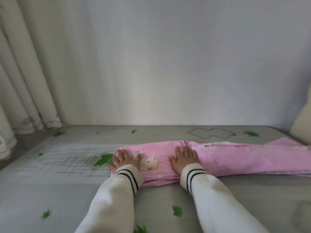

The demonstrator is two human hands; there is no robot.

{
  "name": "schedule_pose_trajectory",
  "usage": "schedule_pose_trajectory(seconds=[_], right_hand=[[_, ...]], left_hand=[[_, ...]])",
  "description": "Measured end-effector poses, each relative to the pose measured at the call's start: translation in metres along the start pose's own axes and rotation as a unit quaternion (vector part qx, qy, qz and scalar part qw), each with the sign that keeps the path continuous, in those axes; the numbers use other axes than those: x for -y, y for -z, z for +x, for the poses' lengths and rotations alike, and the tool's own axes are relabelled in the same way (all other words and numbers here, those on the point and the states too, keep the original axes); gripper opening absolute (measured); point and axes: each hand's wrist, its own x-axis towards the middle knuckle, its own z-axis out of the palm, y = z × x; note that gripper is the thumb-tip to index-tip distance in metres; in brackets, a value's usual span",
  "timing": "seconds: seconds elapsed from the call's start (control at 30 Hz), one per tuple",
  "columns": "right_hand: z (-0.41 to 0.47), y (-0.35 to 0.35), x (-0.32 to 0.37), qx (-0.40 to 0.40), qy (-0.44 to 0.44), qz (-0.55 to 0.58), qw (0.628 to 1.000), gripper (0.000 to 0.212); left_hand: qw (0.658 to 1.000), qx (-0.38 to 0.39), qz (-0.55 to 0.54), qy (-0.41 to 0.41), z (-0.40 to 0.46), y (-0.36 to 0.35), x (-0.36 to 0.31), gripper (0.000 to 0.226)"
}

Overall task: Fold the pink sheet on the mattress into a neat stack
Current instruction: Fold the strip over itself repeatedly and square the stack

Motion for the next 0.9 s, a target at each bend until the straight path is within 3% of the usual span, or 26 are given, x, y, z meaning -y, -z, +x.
schedule_pose_trajectory(seconds=[0.47,0.63,0.77,0.9], right_hand=[[-0.014,0.006,-0.005,0.029,0.002,-0.028,0.999,0.069],[-0.018,0.014,-0.008,-0.004,0.01,-0.017,1.0,0.062],[-0.024,0.016,-0.001,-0.055,0.042,-0.064,0.996,0.055],[-0.028,0.015,0.006,-0.066,0.061,-0.055,0.994,0.051]], left_hand=[[0.997,-0.024,-0.064,0.045,-0.008,0.001,0.036,0.08],[0.996,0.035,-0.055,0.054,-0.002,0.015,0.044,0.075],[0.979,0.064,-0.192,0.034,0.002,0.035,0.052,0.052],[0.909,0.086,-0.404,0.063,0.013,0.04,0.058,0.047]])
